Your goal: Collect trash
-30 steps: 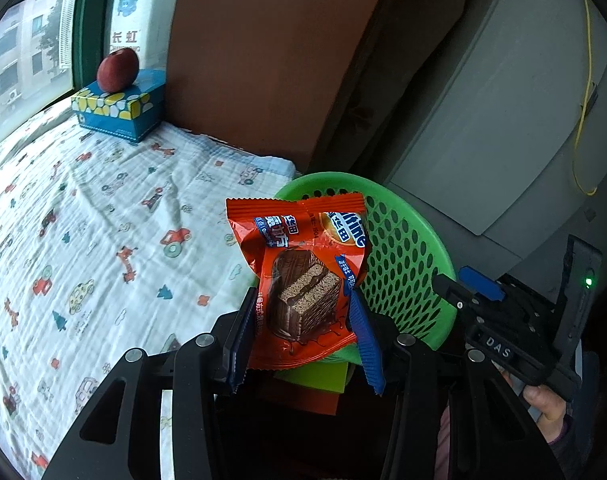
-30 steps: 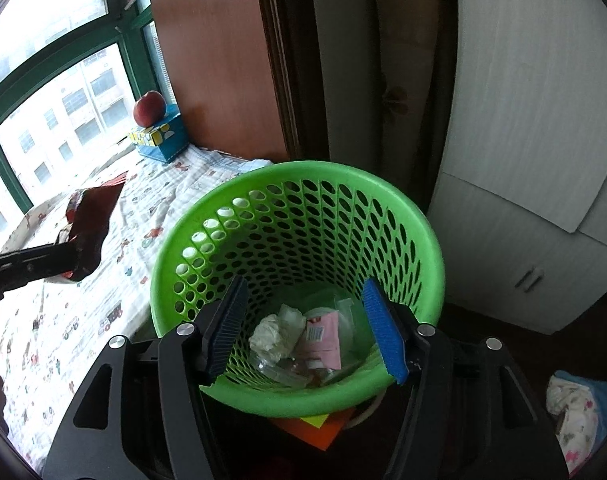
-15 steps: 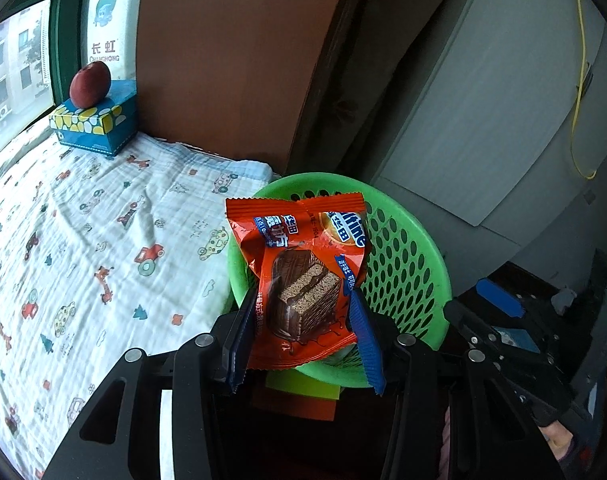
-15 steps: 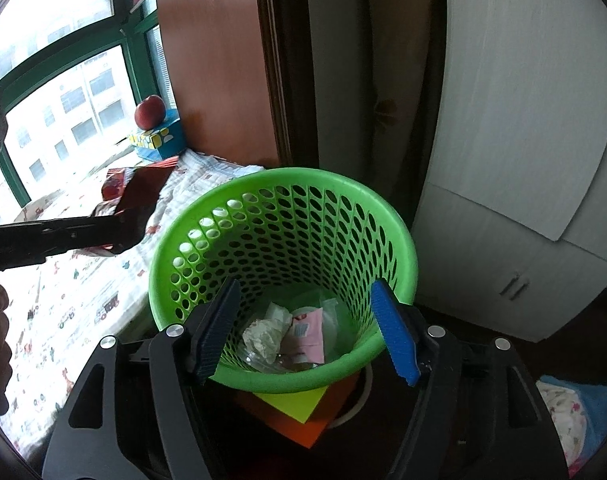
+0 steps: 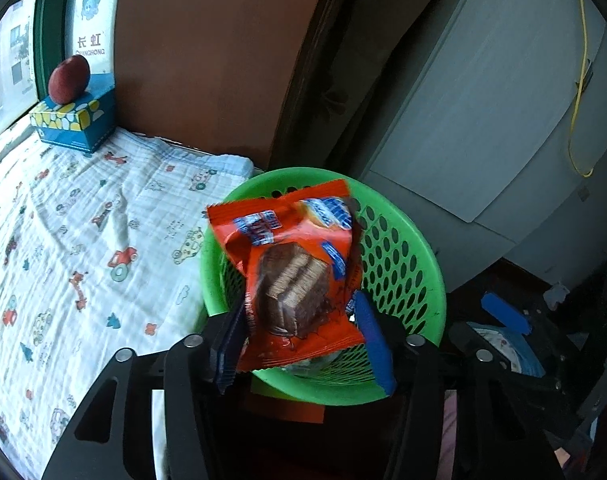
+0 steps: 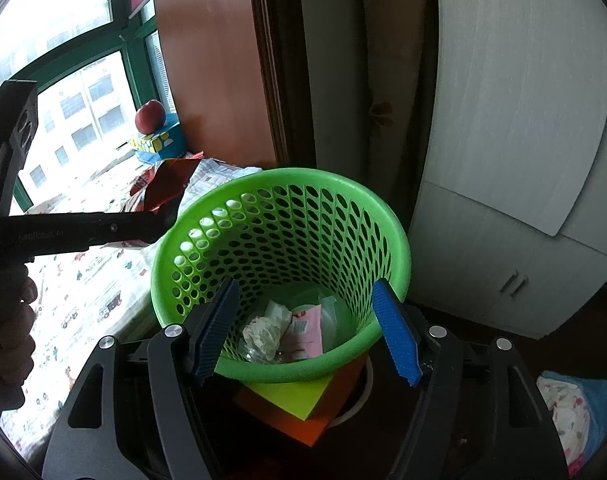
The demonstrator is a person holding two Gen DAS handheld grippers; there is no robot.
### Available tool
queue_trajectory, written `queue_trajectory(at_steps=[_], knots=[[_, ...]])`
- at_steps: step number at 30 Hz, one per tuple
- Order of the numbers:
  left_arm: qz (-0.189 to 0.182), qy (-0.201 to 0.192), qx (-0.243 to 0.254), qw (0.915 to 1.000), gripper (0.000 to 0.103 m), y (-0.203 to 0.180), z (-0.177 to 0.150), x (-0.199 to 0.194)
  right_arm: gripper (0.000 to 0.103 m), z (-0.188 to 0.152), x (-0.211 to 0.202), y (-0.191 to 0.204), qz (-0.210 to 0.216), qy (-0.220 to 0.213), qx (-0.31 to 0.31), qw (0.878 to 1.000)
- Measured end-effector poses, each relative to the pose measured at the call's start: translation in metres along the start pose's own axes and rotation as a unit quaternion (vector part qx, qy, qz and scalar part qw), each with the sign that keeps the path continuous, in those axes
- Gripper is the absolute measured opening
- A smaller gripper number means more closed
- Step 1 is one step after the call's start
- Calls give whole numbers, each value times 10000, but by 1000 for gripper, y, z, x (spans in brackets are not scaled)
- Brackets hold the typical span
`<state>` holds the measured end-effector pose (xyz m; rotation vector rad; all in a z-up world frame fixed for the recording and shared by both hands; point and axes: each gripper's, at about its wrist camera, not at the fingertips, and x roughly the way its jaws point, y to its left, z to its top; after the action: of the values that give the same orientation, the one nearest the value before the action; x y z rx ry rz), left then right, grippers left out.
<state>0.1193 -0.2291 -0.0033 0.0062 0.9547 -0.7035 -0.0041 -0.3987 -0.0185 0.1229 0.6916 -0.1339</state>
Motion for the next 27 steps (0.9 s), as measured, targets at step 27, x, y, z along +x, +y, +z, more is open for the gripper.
queue_trajectory(at_steps=[27], knots=[[-30,-114,-68,9999,64,-2,0,-2,69,-3,-7,4,128,-61,19,9999]])
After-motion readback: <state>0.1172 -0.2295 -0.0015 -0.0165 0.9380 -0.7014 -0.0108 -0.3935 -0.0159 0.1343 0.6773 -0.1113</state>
